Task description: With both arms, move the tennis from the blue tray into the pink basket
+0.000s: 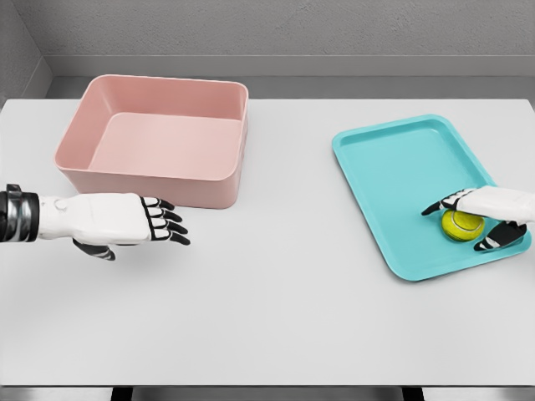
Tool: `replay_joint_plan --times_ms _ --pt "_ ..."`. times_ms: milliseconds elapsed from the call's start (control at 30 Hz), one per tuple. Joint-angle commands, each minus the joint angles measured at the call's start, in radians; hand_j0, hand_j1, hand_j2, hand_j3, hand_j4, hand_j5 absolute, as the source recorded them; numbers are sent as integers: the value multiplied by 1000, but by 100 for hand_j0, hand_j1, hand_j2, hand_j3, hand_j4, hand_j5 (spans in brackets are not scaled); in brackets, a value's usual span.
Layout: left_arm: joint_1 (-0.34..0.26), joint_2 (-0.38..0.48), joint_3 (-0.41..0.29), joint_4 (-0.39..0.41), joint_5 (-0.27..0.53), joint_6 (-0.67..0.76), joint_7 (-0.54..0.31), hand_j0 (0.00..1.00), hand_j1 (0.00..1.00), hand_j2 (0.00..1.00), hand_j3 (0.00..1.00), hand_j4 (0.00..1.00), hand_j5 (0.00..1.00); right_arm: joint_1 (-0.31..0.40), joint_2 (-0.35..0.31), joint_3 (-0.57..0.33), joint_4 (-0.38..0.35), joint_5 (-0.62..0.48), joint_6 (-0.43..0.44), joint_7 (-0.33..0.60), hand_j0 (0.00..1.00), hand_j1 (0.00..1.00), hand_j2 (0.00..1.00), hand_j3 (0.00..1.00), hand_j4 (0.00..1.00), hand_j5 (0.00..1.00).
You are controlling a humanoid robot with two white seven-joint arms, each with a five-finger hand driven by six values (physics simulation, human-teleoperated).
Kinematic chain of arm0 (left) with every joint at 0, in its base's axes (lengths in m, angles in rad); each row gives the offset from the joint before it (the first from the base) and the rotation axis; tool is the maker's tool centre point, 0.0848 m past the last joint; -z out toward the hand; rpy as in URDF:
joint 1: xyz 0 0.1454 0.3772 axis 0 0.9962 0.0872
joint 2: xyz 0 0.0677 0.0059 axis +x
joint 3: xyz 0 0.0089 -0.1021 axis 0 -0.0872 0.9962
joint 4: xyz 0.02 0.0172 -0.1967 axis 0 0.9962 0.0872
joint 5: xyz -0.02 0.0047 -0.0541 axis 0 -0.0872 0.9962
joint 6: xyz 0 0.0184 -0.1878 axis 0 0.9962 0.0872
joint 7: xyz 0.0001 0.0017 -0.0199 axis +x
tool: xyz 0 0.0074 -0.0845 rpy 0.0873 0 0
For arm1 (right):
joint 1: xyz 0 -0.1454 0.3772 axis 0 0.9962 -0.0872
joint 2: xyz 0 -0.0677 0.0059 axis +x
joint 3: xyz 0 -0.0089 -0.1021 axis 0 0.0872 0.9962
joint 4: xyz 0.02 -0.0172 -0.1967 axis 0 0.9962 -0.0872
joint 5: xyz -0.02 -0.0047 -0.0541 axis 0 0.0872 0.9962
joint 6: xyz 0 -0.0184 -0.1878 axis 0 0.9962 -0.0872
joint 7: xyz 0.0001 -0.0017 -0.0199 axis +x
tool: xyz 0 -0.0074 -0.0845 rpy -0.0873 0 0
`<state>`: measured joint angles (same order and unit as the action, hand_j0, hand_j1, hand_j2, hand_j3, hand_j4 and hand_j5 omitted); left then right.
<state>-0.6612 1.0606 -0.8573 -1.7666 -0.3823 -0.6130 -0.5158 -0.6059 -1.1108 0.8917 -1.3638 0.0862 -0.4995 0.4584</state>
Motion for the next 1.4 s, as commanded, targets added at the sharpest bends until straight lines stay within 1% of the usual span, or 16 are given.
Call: replay_joint_plan --times_ms 0,133,200,300,333,567,1133,1233,1367 --pt "0 -1 0 -1 5 2 0 100 100 100 100 100 100 0 2 3 5 -5 1 -1 82 82 82 82 82 82" --pt "2 -2 0 -1 5 2 0 100 100 100 100 100 100 0 3 4 14 -5 1 -1 77 77 77 77 77 77" --pt "3 -2 0 -1 5 2 0 100 100 100 100 100 100 2 8 4 14 -3 1 -1 72 72 72 72 72 72" --pt "5 -2 0 -1 5 2 0 100 100 100 100 100 100 2 8 7 18 -3 1 -1 70 70 70 70 70 70" --pt "6 -2 0 1 5 2 0 100 100 100 100 100 100 0 8 12 18 -3 1 -1 67 67 67 67 67 67" --pt "6 -4 0 -1 5 2 0 100 100 100 100 100 100 0 9 10 18 -3 1 -3 58 58 58 58 58 58" --pt "6 -5 -2 1 5 2 0 100 100 100 100 100 100 -9 8 -11 6 -6 -31 -1 57 57 57 57 57 57" --pt "6 -7 -2 1 5 2 0 100 100 100 100 100 100 -18 5 -13 -12 -6 -53 2 57 57 57 57 57 57" --pt "6 -7 -2 1 5 2 0 100 100 100 100 100 100 -32 0 -13 -75 -6 -53 3 57 57 57 57 57 57"
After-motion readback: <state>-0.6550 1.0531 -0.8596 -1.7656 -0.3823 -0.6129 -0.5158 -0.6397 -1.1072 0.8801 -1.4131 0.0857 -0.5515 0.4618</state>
